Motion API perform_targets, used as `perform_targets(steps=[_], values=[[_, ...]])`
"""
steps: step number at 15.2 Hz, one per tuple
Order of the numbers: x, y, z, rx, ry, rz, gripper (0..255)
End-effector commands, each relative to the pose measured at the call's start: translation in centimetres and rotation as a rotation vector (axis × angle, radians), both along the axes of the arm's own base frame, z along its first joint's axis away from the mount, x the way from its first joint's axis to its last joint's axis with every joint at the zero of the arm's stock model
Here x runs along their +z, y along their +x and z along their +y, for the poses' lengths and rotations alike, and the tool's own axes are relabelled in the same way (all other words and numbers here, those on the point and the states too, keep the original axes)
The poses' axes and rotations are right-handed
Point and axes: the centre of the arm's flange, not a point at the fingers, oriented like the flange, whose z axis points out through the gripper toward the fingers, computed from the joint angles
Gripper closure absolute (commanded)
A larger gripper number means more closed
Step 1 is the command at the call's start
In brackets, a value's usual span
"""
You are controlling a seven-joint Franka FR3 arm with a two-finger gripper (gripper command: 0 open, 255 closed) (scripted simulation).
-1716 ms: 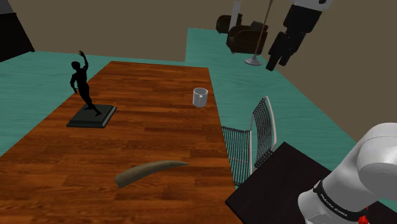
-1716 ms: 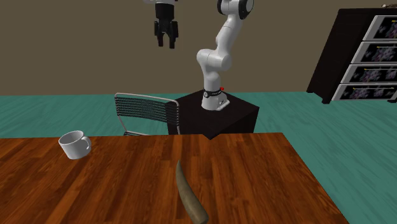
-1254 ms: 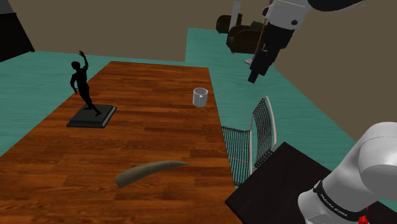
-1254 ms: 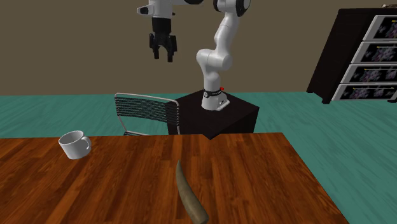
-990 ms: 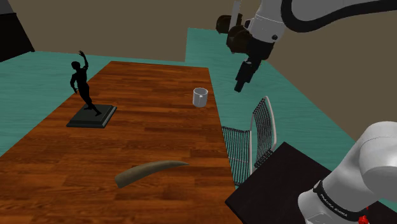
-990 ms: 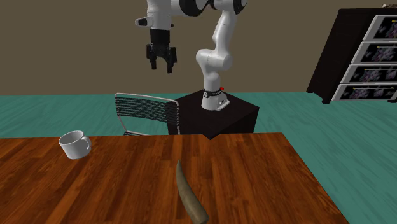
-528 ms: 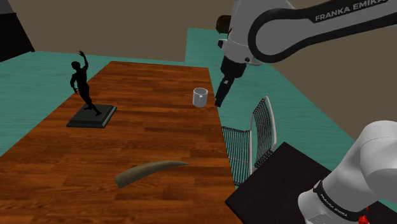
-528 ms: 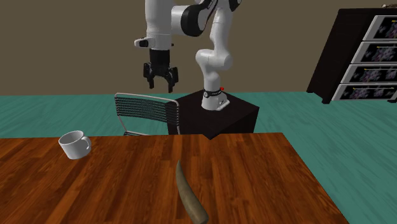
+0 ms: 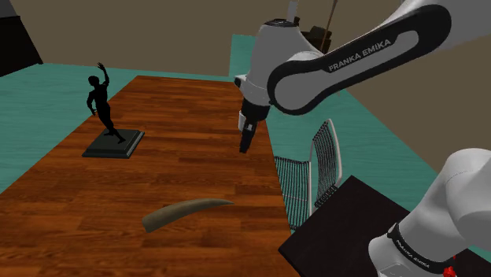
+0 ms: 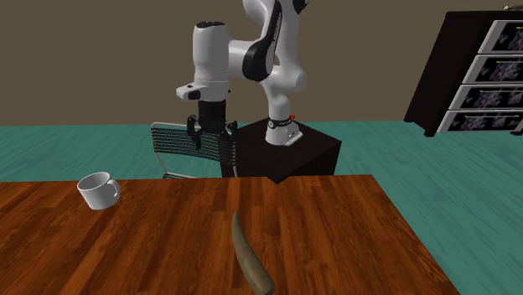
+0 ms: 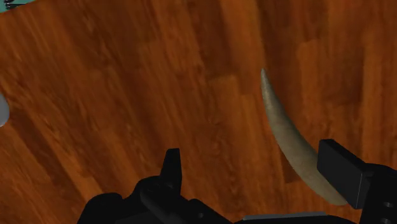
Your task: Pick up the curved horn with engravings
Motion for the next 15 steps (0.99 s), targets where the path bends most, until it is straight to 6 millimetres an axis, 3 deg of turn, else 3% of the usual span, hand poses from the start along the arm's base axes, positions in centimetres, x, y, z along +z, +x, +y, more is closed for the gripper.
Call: perform_targets(steps=[1,15], values=[[-2.0,0.5,1.7,0.055,-0.006,-0.006,0],[-15.2,3.1,14.1,0.431,-0.053,-0.045,0]])
